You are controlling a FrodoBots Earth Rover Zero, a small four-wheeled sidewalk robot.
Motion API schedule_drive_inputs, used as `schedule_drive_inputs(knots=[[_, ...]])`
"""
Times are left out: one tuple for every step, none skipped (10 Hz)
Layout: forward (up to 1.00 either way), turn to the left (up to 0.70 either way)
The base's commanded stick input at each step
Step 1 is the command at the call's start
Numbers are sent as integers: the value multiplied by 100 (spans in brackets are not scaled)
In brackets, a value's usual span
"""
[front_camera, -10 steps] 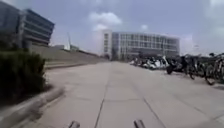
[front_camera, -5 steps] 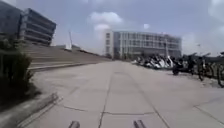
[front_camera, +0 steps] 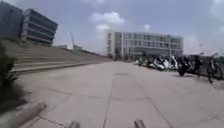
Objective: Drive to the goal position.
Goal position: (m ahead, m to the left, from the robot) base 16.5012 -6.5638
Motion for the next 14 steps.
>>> schedule_drive_inputs(knots=[[70, 0], [70, 0], [70, 0], [70, 0], [70, 0], [70, 0], [70, 0], [70, 0], [70, 0], [70, -1], [70, -19], [70, -27], [70, -27], [70, -27]])
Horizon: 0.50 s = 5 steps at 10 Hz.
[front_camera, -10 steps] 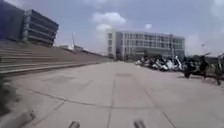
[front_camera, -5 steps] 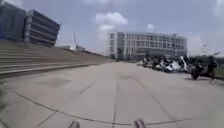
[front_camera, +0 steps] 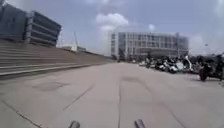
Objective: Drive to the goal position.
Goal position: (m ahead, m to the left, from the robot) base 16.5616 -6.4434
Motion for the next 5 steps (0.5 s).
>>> schedule_drive_inputs(knots=[[70, -27], [70, -27], [70, -27], [70, -27], [70, -27]])
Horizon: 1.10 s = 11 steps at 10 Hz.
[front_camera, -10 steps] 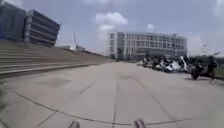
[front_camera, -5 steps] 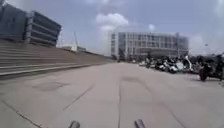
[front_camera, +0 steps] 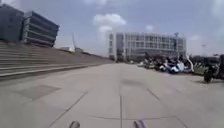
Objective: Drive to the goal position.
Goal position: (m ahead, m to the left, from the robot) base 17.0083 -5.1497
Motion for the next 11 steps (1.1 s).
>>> schedule_drive_inputs(knots=[[70, -27], [70, -27], [70, -27], [70, -27], [70, -27], [70, -27], [70, -27], [70, -20], [70, 0], [70, 0], [70, 0]])
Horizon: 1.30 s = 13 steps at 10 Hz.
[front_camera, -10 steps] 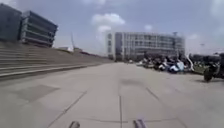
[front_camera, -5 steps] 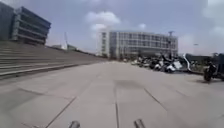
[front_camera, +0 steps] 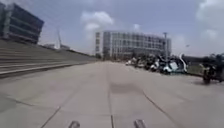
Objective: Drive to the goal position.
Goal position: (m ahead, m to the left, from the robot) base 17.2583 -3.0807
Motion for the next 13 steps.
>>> schedule_drive_inputs(knots=[[70, 0], [70, 0], [70, 0], [70, 0], [70, 0], [70, 0], [70, 0], [70, 0], [70, 0], [70, 0], [77, 0], [85, 0], [85, 0]])
